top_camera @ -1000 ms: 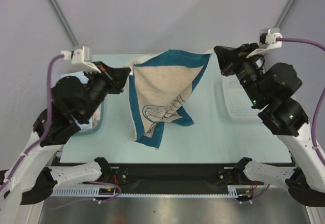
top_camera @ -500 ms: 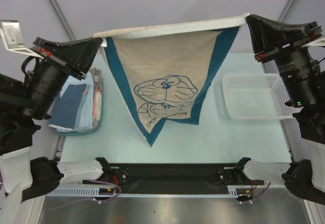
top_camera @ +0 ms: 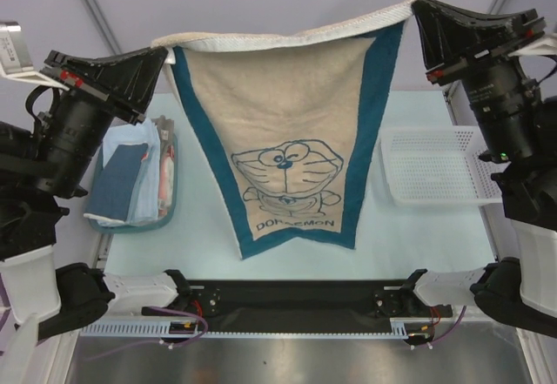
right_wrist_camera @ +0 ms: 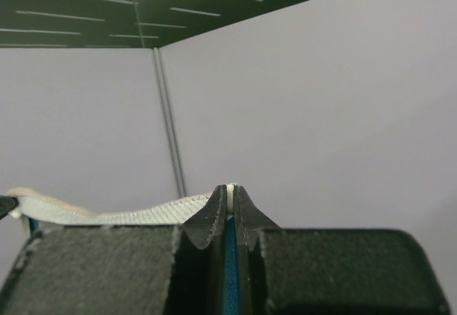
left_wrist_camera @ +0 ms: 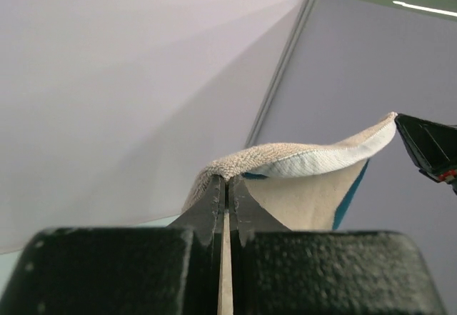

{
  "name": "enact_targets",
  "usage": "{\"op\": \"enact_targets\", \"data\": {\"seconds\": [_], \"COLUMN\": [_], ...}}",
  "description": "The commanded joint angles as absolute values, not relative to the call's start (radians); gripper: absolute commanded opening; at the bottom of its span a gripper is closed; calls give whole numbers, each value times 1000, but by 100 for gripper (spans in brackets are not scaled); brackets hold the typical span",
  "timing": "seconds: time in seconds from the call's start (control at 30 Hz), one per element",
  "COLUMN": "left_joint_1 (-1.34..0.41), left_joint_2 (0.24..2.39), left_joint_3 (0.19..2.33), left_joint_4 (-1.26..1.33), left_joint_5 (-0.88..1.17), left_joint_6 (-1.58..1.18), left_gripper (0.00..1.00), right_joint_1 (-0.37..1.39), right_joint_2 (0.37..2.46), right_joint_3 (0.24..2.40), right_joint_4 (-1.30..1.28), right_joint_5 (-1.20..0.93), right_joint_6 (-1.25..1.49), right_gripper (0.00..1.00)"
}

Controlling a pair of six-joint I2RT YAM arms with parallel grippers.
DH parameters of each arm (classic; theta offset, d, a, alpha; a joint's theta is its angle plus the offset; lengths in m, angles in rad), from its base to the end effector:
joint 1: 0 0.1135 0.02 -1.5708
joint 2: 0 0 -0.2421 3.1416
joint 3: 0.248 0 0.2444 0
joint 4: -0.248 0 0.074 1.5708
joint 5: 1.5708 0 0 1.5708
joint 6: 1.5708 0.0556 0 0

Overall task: Fold and stack the towels
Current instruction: Flatten out the crumpled towel, then fold the towel

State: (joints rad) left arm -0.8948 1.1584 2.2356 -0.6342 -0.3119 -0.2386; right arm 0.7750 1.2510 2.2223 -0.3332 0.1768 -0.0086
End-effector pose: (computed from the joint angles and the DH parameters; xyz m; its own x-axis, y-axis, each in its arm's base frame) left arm 0.0740 -0.0650 0.6268 0.1261 -0.5168 -0.8468 0.6163 0.7097 -0.3413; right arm 0.1007 0.0850 0.6495 0.4306 0.4099 -0.8041 -0.5842 0.8057 0.0979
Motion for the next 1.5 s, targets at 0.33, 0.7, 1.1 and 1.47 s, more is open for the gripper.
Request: {"op": "enact_targets", "data": {"seconds": [0.33,0.7,1.1,1.47], "left_joint_1": [-229,-66,-57,-80], "left_joint_2": [1543,2077,2132,1921], "left_joint_3": [2139,2423,2202,1758], "left_joint_4": [-393,-262,-137,-112], "left_joint_5": [228,318,310,229], "left_joint_6": [-517,-607,-618,-594], "left_gripper": [0,0,0,0], "right_joint_1": [409,223,190,189], "right_joint_2": [1652,2139,2168,2002], "right_joint_3": [2289,2492,2289,1962], "right_joint_4": [-281,-109,-41,-90], "right_joint_5": [12,-209,-210,-224], "right_joint_6": [150,328,373,388], "right_gripper": [0,0,0,0]}}
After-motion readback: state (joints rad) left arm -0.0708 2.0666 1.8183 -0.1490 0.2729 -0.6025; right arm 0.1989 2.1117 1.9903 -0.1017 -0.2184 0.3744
